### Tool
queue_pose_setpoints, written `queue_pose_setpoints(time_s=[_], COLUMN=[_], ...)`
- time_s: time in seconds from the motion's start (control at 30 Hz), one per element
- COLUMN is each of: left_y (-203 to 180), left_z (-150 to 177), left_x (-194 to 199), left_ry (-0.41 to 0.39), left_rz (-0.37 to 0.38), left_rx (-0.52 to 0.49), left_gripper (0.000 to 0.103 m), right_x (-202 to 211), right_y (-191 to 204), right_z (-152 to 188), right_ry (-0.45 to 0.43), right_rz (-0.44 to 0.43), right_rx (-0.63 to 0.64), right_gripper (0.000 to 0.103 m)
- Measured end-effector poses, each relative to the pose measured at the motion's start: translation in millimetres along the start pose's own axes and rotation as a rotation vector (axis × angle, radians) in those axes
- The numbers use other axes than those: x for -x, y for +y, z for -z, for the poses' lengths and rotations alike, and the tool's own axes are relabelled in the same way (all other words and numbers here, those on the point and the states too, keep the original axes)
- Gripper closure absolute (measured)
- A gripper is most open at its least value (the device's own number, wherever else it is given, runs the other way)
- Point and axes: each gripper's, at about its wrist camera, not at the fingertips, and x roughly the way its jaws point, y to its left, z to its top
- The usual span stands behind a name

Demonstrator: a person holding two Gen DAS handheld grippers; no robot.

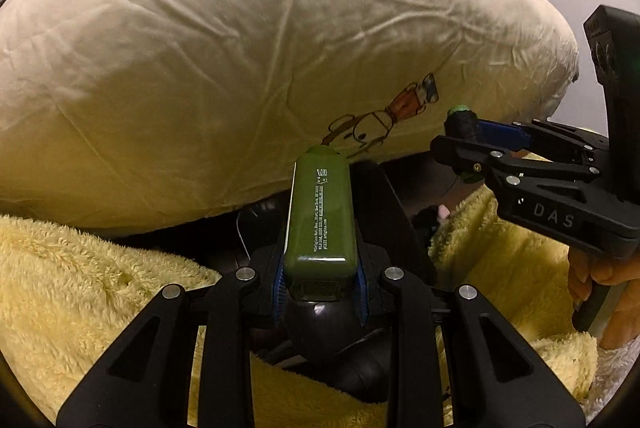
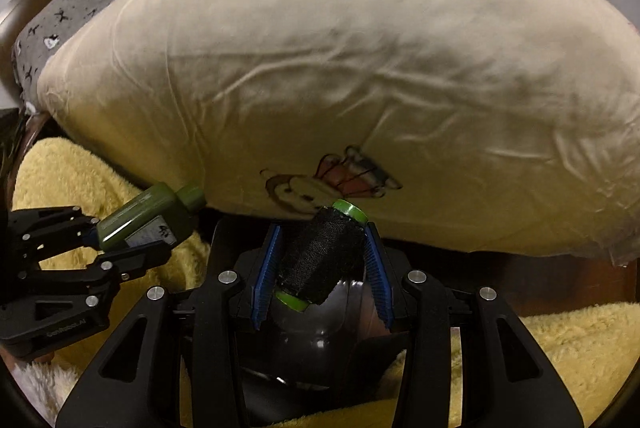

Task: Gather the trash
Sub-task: 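Lower both held items below the bed edge and open both tools, then grasp the pink pipe-cleaner toy with the left tool while the right tool grasps the yellow lotion bottle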

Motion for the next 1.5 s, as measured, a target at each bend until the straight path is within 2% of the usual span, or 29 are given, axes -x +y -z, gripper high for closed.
queue_pose_setpoints(time_s=[0.17,0.23,0.3,0.47,0.6,0.77,0.83,0.93,1.07,1.23,1.5], left_y=[-0.9,0.0,1.5,12.9,15.9,26.6,31.5,41.8,47.4,66.8,93.1], left_z=[-2.8,-1.8,-2.2,-7.1,-18.6,-53.0,-68.6,-93.0,-130.1,-167.9,-219.1], left_x=[-6.3,-5.8,-3.8,11.2,34.8,71.4,81.6,89.0,89.0,80.0,56.3], left_ry=[0.015,0.014,0.008,-0.03,-0.112,-0.251,-0.311,-0.386,-0.469,-0.455,-0.42], left_rz=[0.007,0.007,0.005,-0.011,-0.057,-0.12,-0.142,-0.212,-0.265,-0.276,-0.281], left_rx=[0.003,0.007,0.014,0.031,0.008,0.0,0.001,0.008,-0.029,-0.01,0.041], left_gripper=[0.074,0.073,0.073,0.07,0.065,0.056,0.054,0.044,0.036,0.035,0.036], right_x=[-1.1,-0.5,1.8,15.7,36.3,68.8,74.6,75.0,64.0,40.2,2.4], right_y=[0.6,-0.7,-3.3,-11.7,-15.5,-27.9,-34.9,-39.9,-38.0,-25.9,-25.1], right_z=[1.1,-0.1,-0.1,-9.0,-29.4,-71.1,-88.7,-122.1,-158.1,-194.5,-238.8], right_ry=[0.012,0.009,0.002,-0.043,-0.121,-0.253,-0.292,-0.331,-0.344,-0.343,-0.284], right_rz=[0.003,0.007,0.007,0.014,0.051,0.106,0.106,0.105,0.069,0.087,0.081], right_rx=[0.003,-0.002,-0.013,-0.033,-0.029,-0.026,-0.036,-0.045,-0.045,-0.012,-0.014], right_gripper=[0.057,0.048,0.044,0.044,0.043,0.043,0.043,0.043,0.043,0.043,0.043])
